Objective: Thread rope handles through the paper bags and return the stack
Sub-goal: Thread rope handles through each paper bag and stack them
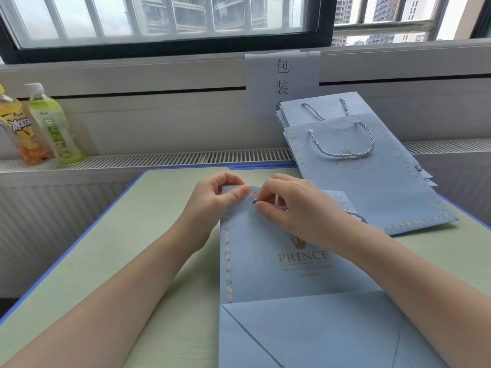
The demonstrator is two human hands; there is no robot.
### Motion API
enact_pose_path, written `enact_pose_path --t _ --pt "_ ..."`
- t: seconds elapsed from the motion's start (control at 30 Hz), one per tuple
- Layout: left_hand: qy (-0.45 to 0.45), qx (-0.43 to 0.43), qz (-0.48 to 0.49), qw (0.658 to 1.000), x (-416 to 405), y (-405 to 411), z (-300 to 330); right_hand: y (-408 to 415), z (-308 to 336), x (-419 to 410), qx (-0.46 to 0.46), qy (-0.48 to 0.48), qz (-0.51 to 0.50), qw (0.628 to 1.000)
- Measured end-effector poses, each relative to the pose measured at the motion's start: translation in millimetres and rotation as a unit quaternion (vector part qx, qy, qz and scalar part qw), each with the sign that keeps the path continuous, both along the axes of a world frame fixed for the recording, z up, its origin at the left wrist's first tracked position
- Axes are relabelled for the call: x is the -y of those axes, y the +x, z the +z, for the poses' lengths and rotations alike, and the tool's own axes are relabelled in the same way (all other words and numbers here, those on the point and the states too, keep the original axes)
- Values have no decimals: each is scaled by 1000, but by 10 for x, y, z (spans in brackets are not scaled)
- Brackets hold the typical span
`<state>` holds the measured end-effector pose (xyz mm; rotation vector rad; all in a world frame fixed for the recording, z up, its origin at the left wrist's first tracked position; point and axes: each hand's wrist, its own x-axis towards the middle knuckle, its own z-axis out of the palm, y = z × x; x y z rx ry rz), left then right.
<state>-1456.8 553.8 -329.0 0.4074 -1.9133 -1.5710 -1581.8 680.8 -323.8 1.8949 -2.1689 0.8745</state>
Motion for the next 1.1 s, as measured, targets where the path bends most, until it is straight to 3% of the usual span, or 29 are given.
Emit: enact_pose_path --t 0.2,0.53,1.1 --pt "82 -15 -57 995 -32 26 61 -40 -6 7 119 -56 -16 991" --pt "4 38 -53 998 -62 17 70 0 0 18 65 -10 -27 997" --pt "52 58 -32 996 16 10 11 18 -5 -10 60 -22 2 998"
